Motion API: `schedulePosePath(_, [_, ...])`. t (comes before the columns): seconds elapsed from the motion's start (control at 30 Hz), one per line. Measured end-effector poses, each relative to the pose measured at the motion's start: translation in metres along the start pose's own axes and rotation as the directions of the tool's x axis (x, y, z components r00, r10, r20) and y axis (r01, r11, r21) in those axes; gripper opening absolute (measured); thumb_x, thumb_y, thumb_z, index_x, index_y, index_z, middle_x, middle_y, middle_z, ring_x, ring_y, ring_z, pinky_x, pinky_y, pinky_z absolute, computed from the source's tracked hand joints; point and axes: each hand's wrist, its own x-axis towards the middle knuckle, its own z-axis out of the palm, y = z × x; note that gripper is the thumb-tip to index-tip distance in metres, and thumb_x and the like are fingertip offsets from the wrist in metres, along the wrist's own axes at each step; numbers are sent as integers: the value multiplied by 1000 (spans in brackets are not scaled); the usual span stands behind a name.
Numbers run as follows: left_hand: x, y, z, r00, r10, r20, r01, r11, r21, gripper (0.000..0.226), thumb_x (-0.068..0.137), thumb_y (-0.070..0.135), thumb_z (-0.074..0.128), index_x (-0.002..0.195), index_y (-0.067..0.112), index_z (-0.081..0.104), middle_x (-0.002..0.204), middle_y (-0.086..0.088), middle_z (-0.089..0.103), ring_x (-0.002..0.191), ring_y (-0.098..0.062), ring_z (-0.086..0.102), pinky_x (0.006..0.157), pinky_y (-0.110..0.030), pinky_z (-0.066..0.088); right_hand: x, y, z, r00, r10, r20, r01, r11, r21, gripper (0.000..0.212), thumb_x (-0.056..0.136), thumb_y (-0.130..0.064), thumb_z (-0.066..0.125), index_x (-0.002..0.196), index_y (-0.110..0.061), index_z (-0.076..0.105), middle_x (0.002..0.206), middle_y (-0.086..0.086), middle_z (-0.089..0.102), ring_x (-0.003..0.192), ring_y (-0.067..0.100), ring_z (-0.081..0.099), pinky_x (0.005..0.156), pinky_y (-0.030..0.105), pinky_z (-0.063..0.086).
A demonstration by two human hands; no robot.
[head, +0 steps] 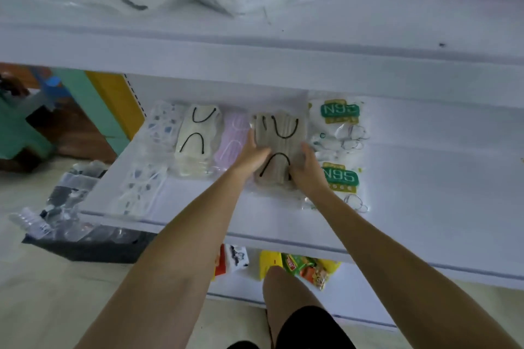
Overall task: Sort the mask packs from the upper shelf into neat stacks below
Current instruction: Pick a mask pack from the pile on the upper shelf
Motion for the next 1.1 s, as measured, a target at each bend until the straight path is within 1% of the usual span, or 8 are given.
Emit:
schedulePosePath(0.1, [47,-5,14,1000,20,-16,-18,996,90,72,84,0,51,148,14,20,137,-7,44,122,-21,46,96,-27,39,35,12,1,999,8,31,-3,989,-145,51,90,-2,46,139,-12,34,134,13,46,114,31,52,86,38,47])
schedulePosePath(0.17, [69,-6,20,1000,-16,7,14,976,218,77,85,5,54,150,10,13,146,-15,33,132,-31,38,104,-32,36,52,17,1,997,45,57,-35,984,-176,46,91,-1,42,136,-11,38,131,15,49,110,32,54,90,44,49])
schedulePosePath(0.33, [84,-9,37,995,-65,70,26,893,449,90,90,13,53,146,1,-16,154,-25,3,142,-37,16,115,-39,23,74,27,8,995,63,83,-34,950,-311,39,91,-3,37,129,-8,42,136,18,38,119,35,45,94,38,39])
schedulePosePath(0.6, [79,2,43,997,60,-55,-22,845,534,85,91,13,56,147,-5,-6,156,-21,-3,144,-35,7,117,-36,13,46,21,1,999,-12,48,29,927,-374,44,95,-19,43,137,-8,36,148,15,23,135,34,25,107,39,27])
schedulePosePath(0.7, [61,6,35,984,149,-101,-72,839,539,81,88,15,60,147,-5,7,155,-22,10,142,-34,13,115,-35,16,23,23,-5,998,-51,48,67,905,-420,50,96,-21,46,142,-10,31,150,14,20,137,32,22,109,38,24])
schedulePosePath(0.83, [12,4,7,972,203,-119,-126,876,467,58,86,6,54,139,-2,34,138,-21,43,128,-35,41,102,-35,35,-20,20,-11,991,-98,91,131,840,-526,54,97,-25,44,146,-14,25,155,9,17,142,27,16,114,37,16])
schedulePosePath(0.9, [-22,10,-15,964,245,-99,-172,866,469,52,89,5,50,140,-1,36,138,-20,45,127,-33,43,99,-32,33,-46,4,-17,972,-166,165,232,791,-567,53,97,-28,42,147,-18,24,156,5,15,143,26,12,115,37,13])
schedulePosePath(1.1, [-144,43,-99,906,371,-205,-284,891,354,38,95,2,45,133,1,45,129,-16,55,113,-27,55,81,-13,35,-129,-80,-30,818,-453,354,575,634,-517,54,93,-37,40,142,-15,37,149,10,32,137,30,29,111,40,26])
